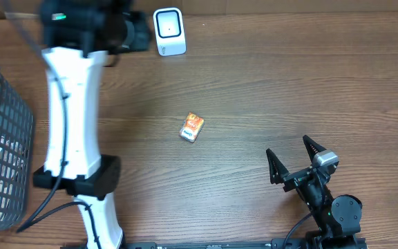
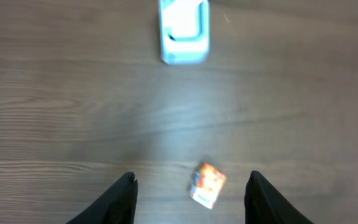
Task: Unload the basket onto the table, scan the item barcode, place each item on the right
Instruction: 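Open the left gripper, release the packet, and retract toward the basket, then reach into the basket and grasp the green-lidded jar with the left gripper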
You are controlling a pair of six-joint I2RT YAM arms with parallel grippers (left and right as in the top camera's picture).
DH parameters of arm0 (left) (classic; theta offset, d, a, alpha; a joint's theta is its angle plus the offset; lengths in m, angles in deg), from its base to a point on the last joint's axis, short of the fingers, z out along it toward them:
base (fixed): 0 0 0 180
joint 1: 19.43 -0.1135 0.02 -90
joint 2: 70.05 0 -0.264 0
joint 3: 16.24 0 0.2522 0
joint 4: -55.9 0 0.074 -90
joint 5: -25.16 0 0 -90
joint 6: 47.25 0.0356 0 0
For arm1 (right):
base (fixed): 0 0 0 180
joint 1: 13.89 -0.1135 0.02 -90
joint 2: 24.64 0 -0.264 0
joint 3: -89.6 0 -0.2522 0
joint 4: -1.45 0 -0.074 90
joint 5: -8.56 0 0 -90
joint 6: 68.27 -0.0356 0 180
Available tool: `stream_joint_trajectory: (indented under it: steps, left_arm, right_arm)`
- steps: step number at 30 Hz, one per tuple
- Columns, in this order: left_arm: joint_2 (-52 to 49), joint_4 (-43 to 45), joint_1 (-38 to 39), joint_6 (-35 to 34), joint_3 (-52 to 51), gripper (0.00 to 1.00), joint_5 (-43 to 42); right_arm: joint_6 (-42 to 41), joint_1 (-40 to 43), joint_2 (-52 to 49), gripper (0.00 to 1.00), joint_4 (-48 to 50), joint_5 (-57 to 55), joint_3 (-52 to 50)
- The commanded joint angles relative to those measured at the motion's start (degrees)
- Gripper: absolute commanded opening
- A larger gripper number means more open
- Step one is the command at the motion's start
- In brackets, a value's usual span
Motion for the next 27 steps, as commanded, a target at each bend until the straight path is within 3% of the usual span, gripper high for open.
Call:
stream_joint_trajectory:
  steps: [1,10,20,24,27]
  left_arm:
    - [4.9,-0.4,-6.3,2.4,1.1,0.41,-1.7]
    - [15.5,-0.4,-31.1,1.7,-4.9,0.44,-4.2]
    - [19.7,1.8,-59.1,-3.6,-25.1,0.42,-7.2]
    - [19.7,9.9,-64.3,-4.3,-35.1,0.52,-7.2]
    - [19.7,16.3,-65.7,-5.7,-41.0,0.73,-7.5]
  right_arm:
    - [-0.4,0.2,0.6,1.00,0.4,-0.2,-0.6]
    - [-0.4,0.2,0.6,1.00,0.4,-0.2,-0.6]
    - [-0.4,0.2,0.6,1.00,0.4,-0.2,-0.6]
    - [-0.4,0.2,0.6,1.00,0.4,-0.2,-0.6]
    - [-0.4,0.2,0.6,1.00,0.4,-0.2,-0.6]
